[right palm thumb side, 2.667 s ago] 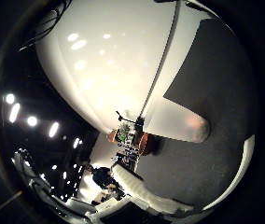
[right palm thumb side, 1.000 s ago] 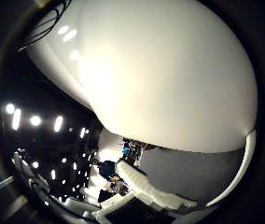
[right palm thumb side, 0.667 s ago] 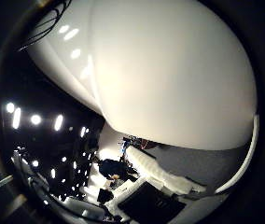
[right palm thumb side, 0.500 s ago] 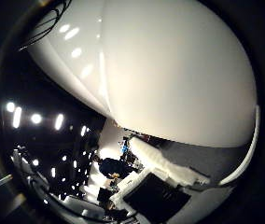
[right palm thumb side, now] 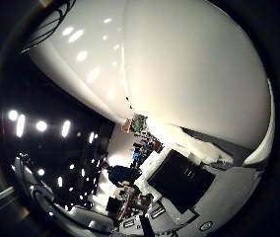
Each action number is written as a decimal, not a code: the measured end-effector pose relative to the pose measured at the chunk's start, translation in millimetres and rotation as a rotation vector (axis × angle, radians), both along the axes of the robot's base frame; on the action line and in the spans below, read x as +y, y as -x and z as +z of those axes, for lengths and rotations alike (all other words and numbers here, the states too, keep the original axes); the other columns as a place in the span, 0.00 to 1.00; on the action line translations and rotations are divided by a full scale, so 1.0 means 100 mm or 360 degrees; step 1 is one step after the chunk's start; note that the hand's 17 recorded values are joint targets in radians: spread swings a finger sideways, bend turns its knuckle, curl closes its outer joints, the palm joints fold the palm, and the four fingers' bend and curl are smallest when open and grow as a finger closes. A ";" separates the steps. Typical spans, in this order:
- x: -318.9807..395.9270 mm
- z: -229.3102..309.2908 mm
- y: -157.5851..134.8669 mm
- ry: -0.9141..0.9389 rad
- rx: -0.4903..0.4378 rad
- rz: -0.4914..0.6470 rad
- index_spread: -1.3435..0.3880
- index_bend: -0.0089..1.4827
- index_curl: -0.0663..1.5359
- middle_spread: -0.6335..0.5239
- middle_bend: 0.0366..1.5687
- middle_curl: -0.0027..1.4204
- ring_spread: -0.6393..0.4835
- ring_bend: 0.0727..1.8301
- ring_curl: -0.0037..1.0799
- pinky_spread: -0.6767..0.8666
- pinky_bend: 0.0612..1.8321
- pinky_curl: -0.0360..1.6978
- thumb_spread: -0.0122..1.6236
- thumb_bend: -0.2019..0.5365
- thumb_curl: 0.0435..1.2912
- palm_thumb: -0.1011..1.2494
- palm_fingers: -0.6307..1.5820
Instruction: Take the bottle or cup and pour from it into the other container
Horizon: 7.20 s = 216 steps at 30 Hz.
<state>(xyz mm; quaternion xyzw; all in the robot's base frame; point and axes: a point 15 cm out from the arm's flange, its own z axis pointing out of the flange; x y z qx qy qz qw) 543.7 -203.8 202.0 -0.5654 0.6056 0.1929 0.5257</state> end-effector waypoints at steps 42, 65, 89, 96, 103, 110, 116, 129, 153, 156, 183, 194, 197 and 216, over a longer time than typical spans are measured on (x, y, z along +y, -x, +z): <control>0.39 0.78 0.25 0.0209 0.0125 0.0336 0.44 0.25 0.74 0.30 0.62 0.65 0.34 0.68 0.65 0.18 0.60 0.46 0.52 0.24 0.42 0.71 0.71; 1.45 1.53 0.20 0.1045 0.0247 0.0628 0.42 0.19 0.78 0.28 0.59 0.68 0.33 0.68 0.66 0.17 0.58 0.50 0.52 0.23 0.43 0.69 0.72; 2.70 1.41 -0.08 0.1334 0.0257 0.0710 0.40 0.16 0.79 0.26 0.55 0.72 0.33 0.66 0.67 0.18 0.56 0.51 0.51 0.23 0.43 0.68 0.75; 2.64 1.36 -0.17 0.1444 0.0243 0.0682 0.40 0.15 0.79 0.26 0.54 0.72 0.33 0.65 0.67 0.17 0.55 0.51 0.51 0.23 0.43 0.68 0.76; 2.67 1.44 -0.20 0.1599 0.0190 0.0682 0.40 0.15 0.79 0.25 0.53 0.72 0.32 0.64 0.68 0.18 0.55 0.51 0.51 0.23 0.43 0.68 0.76; 2.88 1.51 -0.17 0.1628 0.0155 0.0709 0.40 0.15 0.79 0.25 0.53 0.72 0.33 0.64 0.68 0.18 0.55 0.50 0.50 0.23 0.43 0.68 0.77; 2.96 1.53 -0.16 0.1750 0.0130 0.0734 0.40 0.16 0.79 0.26 0.54 0.72 0.33 0.64 0.68 0.18 0.55 0.50 0.50 0.23 0.44 0.67 0.77; 2.95 1.65 -0.16 0.2030 0.0067 0.0768 0.40 0.17 0.78 0.26 0.54 0.72 0.33 0.64 0.68 0.18 0.56 0.49 0.50 0.23 0.44 0.67 0.77; 3.16 1.68 -0.15 0.2486 -0.0028 0.0908 0.40 0.18 0.77 0.26 0.54 0.72 0.32 0.65 0.67 0.18 0.57 0.48 0.50 0.23 0.43 0.67 0.77; 3.15 1.67 -0.17 0.2530 -0.0030 0.0919 0.40 0.18 0.77 0.26 0.54 0.72 0.32 0.65 0.66 0.18 0.58 0.48 0.50 0.23 0.43 0.67 0.77; 3.04 1.61 -0.15 0.2628 0.0038 0.0958 0.40 0.18 0.77 0.27 0.55 0.70 0.33 0.66 0.64 0.19 0.59 0.46 0.50 0.23 0.43 0.66 0.77; 3.01 1.62 -0.17 0.2652 0.0032 0.0950 0.40 0.18 0.77 0.27 0.56 0.70 0.33 0.66 0.64 0.19 0.59 0.46 0.50 0.23 0.43 0.66 0.77; 3.01 1.62 -0.17 0.2652 0.0032 0.0950 0.40 0.19 0.77 0.27 0.56 0.70 0.33 0.66 0.64 0.19 0.59 0.46 0.50 0.23 0.43 0.65 0.77; 2.99 1.66 -0.18 0.2695 0.0023 0.0949 0.40 0.19 0.77 0.28 0.56 0.70 0.33 0.66 0.64 0.19 0.60 0.46 0.50 0.23 0.43 0.65 0.78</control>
